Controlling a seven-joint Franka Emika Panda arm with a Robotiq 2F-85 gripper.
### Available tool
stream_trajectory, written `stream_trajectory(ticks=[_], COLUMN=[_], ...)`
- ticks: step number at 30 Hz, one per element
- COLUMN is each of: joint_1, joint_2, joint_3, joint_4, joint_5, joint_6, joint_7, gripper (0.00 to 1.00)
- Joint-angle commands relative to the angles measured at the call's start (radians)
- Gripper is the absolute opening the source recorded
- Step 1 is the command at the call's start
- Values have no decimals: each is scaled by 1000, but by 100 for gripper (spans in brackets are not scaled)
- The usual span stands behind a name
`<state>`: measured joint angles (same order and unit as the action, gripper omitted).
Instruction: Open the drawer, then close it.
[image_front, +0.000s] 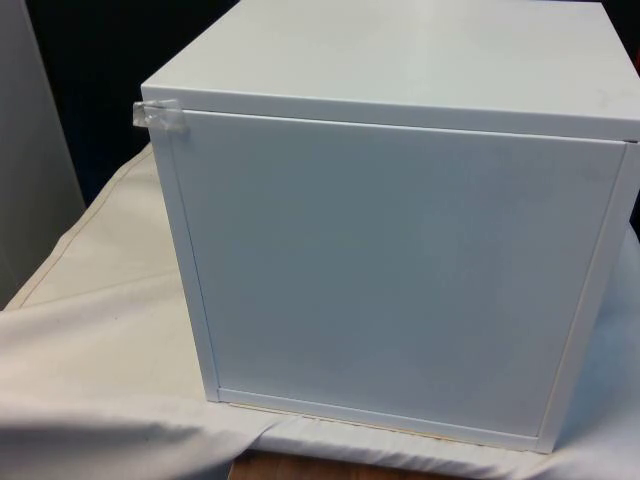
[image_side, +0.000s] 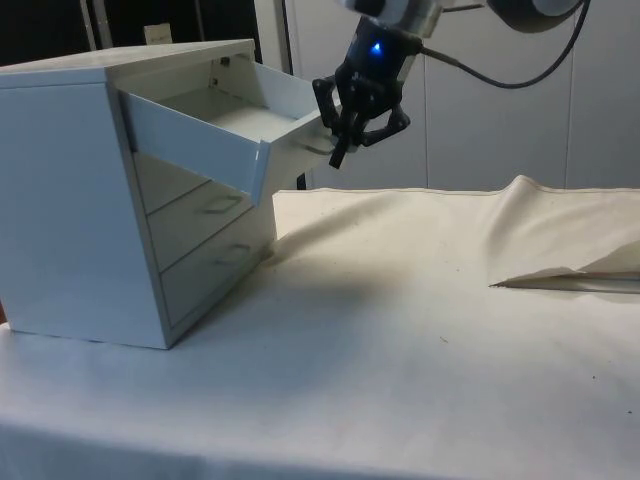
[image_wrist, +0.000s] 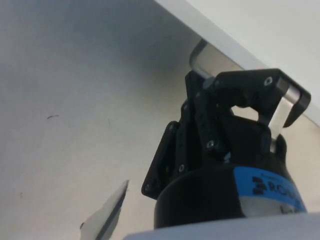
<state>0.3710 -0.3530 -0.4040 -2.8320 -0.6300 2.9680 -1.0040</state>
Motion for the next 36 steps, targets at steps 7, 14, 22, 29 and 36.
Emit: stream_trajectory(ticks=[7, 14, 22, 29, 36], joint_1=[-41, -39, -36, -34, -32], joint_2=[4, 3, -11, -25, -34], joint_3=[31, 36, 40, 42, 39], joint_4=[28, 31, 30, 30, 34], joint_5=[-62, -72, -85, -83, -80], joint_6=[12, 14, 7, 2, -1], joint_7=[61, 87, 114, 118, 118], gripper=[0, 0, 0, 0, 0])
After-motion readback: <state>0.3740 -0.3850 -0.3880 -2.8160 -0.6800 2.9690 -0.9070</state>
